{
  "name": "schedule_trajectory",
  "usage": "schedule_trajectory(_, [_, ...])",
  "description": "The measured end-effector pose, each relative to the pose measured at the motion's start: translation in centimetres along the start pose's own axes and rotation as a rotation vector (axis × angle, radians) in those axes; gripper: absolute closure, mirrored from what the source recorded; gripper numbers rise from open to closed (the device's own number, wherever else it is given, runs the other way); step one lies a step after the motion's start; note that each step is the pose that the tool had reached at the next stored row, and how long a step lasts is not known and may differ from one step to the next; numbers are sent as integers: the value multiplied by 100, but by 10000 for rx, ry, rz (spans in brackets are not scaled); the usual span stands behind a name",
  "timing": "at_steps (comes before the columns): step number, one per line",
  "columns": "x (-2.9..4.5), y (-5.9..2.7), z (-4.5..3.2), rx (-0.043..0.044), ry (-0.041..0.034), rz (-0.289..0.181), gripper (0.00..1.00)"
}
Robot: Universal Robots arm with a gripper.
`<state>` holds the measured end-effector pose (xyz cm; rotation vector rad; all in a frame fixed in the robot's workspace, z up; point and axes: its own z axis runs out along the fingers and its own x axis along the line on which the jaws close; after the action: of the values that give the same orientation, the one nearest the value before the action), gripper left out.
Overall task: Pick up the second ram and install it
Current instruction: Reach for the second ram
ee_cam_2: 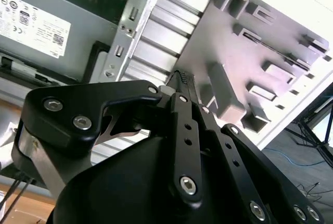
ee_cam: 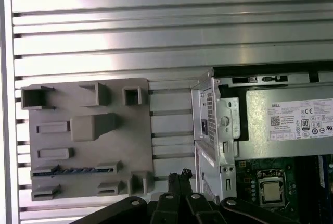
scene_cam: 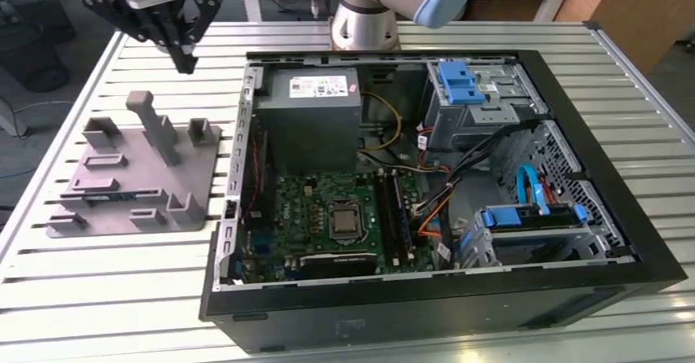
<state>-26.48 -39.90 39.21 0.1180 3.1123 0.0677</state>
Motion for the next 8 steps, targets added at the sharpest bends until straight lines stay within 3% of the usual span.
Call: schedule_trajectory(8, [337,-26,-6,0,-1,0,90])
